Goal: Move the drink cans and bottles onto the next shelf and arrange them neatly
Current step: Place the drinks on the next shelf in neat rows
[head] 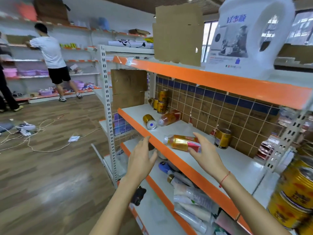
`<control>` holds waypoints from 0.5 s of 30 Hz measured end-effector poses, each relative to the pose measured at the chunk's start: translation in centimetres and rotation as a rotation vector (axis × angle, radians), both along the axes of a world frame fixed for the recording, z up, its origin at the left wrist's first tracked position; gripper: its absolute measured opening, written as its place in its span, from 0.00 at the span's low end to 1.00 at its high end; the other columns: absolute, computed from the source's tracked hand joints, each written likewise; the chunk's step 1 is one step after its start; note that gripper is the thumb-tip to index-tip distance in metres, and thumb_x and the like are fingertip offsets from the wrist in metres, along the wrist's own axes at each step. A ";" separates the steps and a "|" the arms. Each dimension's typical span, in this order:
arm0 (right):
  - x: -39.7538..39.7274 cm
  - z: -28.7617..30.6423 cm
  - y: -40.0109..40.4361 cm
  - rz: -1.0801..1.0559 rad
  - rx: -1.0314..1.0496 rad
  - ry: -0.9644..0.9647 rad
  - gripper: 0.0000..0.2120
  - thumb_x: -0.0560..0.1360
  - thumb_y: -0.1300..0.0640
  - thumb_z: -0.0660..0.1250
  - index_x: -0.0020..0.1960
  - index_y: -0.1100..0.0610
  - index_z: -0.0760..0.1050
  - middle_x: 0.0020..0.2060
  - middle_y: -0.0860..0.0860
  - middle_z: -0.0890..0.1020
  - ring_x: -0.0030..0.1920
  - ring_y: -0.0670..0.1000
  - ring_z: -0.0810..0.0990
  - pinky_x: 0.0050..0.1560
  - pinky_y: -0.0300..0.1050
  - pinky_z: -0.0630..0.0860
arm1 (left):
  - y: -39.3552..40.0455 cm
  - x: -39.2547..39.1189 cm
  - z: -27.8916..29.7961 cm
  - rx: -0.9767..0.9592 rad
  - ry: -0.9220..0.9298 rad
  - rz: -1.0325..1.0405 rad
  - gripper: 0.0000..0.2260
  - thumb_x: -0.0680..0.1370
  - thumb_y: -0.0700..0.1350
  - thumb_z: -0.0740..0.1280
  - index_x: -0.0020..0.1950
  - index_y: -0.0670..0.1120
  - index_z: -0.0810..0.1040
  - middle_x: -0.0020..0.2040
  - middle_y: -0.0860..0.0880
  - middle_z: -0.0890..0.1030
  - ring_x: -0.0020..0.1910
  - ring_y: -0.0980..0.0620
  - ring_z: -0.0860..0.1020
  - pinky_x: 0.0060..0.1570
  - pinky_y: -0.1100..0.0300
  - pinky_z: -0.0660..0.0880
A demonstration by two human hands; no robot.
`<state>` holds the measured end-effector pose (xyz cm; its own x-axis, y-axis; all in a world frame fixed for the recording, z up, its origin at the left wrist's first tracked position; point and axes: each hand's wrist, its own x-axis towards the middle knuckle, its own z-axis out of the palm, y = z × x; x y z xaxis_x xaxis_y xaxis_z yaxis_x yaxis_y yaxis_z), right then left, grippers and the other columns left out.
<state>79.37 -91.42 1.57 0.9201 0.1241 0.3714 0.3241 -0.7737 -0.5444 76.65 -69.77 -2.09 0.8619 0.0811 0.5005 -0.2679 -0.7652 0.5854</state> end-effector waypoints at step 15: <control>11.3 -1.0 13.8 -0.128 -0.003 0.067 0.28 0.76 0.56 0.65 0.73 0.57 0.61 0.69 0.54 0.69 0.69 0.53 0.68 0.66 0.45 0.65 | 14.7 13.7 0.4 0.071 0.072 -0.125 0.25 0.77 0.50 0.63 0.73 0.48 0.62 0.64 0.48 0.75 0.62 0.47 0.73 0.60 0.48 0.71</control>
<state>90.65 -77.61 0.53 0.9514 0.0052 0.3080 0.1856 -0.8079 -0.5594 90.35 -55.04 -1.70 0.8971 -0.0620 0.4374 -0.3225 -0.7686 0.5524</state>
